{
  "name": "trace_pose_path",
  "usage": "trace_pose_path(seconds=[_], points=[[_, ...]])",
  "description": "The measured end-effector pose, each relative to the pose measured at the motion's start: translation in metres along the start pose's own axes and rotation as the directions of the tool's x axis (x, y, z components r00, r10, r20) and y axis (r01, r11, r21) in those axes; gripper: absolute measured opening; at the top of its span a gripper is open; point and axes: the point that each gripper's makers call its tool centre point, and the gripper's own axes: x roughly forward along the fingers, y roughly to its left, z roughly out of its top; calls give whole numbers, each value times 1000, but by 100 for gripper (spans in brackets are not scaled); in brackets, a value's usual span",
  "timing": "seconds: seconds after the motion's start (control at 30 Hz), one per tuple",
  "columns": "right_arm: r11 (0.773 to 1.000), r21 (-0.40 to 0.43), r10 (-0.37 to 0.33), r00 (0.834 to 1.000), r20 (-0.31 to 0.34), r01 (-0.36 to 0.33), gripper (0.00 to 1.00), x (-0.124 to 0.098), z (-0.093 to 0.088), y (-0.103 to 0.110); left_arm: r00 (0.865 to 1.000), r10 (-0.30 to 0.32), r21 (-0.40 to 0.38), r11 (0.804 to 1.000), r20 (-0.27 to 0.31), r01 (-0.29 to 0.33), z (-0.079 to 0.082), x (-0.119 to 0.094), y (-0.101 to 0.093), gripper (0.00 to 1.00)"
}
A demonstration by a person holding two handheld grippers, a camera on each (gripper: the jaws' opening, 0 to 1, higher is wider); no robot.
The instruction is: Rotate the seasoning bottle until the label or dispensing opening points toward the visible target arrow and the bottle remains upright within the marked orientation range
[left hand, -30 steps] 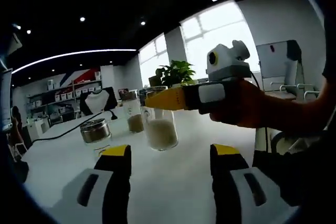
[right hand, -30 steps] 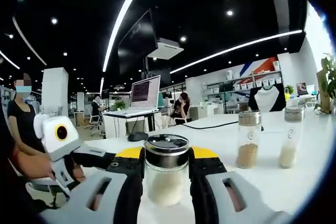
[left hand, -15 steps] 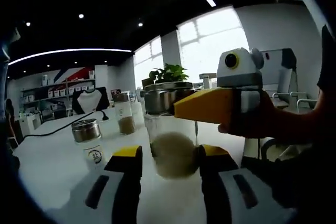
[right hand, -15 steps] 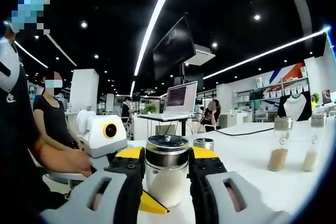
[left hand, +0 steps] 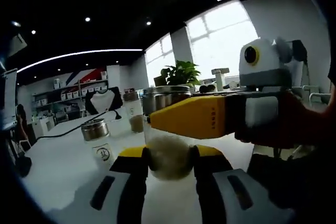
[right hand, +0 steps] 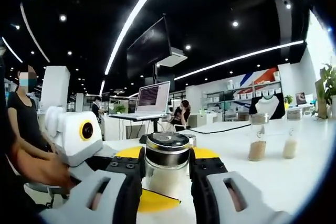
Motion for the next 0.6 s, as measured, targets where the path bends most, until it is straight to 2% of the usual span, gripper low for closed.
trace_pose_path(seconds=[0.07, 0.13, 0.2, 0.27, 0.33, 0.37, 0.43, 0.5, 0.53, 0.6], points=[[999, 22, -45, 999, 1, 45, 33, 2, 0, 0, 1000, 21, 26, 999, 2, -21, 1, -1, 2, 36], [999, 5, -50, 999, -5, 50, 32, 3, -1, 2, 1000, 12, 19, 1000, -2, -12, -1, -1, 2, 36], [999, 27, -38, 999, 3, 38, 32, 1, 1, 1, 1000, -20, 9, 1000, 16, 19, 1, -4, 1, 36], [999, 46, 22, 1000, 19, -23, 32, -2, 6, 4, 998, -61, 20, 998, 35, 60, 6, -7, -2, 36], [997, 55, 58, 998, 28, -59, 32, -4, 10, 4, 988, -139, 45, 990, 63, 136, 13, -9, -7, 37], [994, 45, 97, 995, 26, -98, 32, -5, 12, 8, 981, -180, 50, 983, 75, 176, 15, -11, -9, 37], [990, 4, 144, 989, 37, -144, 32, -7, 16, 14, 971, -222, 46, 975, 92, 219, 18, -14, -11, 37], [971, -71, 231, 972, 45, -227, 32, -11, 19, 26, 953, -285, 15, 959, 102, 285, 20, -16, -18, 37], [961, -111, 260, 965, 40, -254, 32, -13, 20, 32, 949, -299, 4, 954, 102, 300, 20, -17, -20, 37], [953, -126, 280, 959, 36, -274, 32, -15, 20, 36, 950, -294, 4, 955, 106, 296, 20, -17, -20, 37]])
